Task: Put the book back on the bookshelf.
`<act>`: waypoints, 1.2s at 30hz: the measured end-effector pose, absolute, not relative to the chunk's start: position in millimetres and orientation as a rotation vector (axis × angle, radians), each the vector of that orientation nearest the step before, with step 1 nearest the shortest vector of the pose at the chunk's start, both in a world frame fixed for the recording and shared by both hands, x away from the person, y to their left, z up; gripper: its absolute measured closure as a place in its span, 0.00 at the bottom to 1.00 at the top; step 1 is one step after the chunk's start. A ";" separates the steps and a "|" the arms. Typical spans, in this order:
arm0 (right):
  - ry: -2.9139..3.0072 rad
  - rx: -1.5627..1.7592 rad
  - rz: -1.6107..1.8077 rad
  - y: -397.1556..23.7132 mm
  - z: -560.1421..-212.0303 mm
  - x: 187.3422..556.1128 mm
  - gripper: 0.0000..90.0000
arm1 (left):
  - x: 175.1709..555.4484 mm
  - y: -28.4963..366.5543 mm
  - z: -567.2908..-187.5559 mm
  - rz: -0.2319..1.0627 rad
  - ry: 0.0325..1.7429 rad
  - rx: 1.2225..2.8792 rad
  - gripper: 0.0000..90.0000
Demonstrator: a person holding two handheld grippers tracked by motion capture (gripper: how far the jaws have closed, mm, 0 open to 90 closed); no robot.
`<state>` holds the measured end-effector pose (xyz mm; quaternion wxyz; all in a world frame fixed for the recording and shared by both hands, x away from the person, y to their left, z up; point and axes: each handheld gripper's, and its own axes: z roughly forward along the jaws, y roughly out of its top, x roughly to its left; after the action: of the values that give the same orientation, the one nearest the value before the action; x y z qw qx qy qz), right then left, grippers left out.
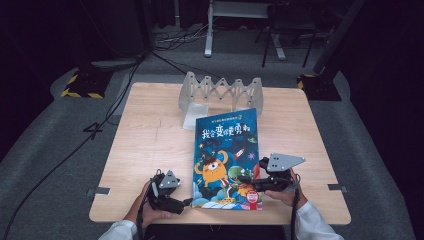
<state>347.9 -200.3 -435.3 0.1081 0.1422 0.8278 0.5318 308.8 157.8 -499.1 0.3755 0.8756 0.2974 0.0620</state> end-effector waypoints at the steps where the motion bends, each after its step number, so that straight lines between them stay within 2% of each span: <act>1: 2.420 0.392 1.559 -200.1 -434.1 345.7 0.51 | 309.7 155.8 -498.3 0.154 0.759 2.234 0.18; 5: 2.389 0.361 1.548 -199.9 -432.2 342.8 0.51 | 317.6 152.4 -496.9 0.084 0.742 2.213 0.18; 16: 2.362 0.324 1.547 -200.6 -432.6 342.6 0.51 | 345.4 144.3 -495.8 0.020 0.707 2.180 0.16; 30: 2.336 0.303 1.545 -201.3 -432.1 339.9 0.52 | 359.0 133.6 -489.6 -0.013 0.675 2.094 0.17; 36: 2.337 0.283 1.550 -202.2 -432.1 338.4 0.53 | 357.8 142.0 -487.3 -0.006 0.705 2.036 0.29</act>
<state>338.4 -202.2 -432.1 0.1609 0.0992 0.8182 0.5429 357.8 142.0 -487.3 0.4736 0.8323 0.2881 -0.0026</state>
